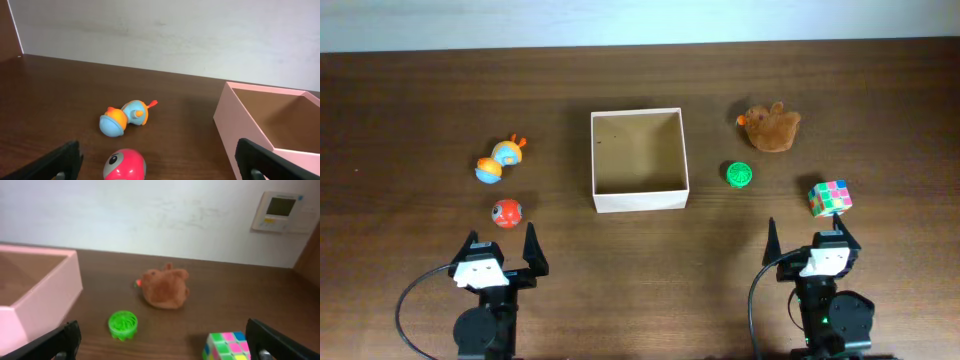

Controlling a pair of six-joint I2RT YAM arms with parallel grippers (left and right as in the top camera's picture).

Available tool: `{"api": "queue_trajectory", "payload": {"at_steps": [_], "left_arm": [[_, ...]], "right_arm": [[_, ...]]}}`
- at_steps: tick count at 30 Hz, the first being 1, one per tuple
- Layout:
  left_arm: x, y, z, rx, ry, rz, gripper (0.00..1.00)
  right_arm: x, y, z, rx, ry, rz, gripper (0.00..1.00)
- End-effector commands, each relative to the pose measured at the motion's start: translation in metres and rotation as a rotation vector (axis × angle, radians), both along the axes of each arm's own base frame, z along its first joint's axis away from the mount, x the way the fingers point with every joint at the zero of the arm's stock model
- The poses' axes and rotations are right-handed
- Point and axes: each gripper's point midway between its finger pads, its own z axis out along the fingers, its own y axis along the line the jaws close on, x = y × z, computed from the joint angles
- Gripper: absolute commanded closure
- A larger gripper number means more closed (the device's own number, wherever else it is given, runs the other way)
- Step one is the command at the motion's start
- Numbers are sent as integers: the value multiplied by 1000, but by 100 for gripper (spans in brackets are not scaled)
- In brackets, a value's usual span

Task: Pack container
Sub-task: 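Move the right gripper over the Rubik's cube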

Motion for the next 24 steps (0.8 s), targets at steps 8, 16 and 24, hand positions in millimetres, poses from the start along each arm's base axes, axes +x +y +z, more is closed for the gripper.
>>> {"api": "queue_trajectory", "payload": {"at_steps": [8, 16, 24], "left_arm": [[-1, 2, 0, 16, -3, 7, 1], [-1, 2, 0, 16, -3, 7, 1], [-1, 2, 0, 16, -3, 7, 1]], "right_arm": [[-1, 12, 8, 49, -31, 67, 1], [-15, 12, 47, 118, -1, 66, 1], [-25, 24, 131, 160, 89, 129, 1]]}}
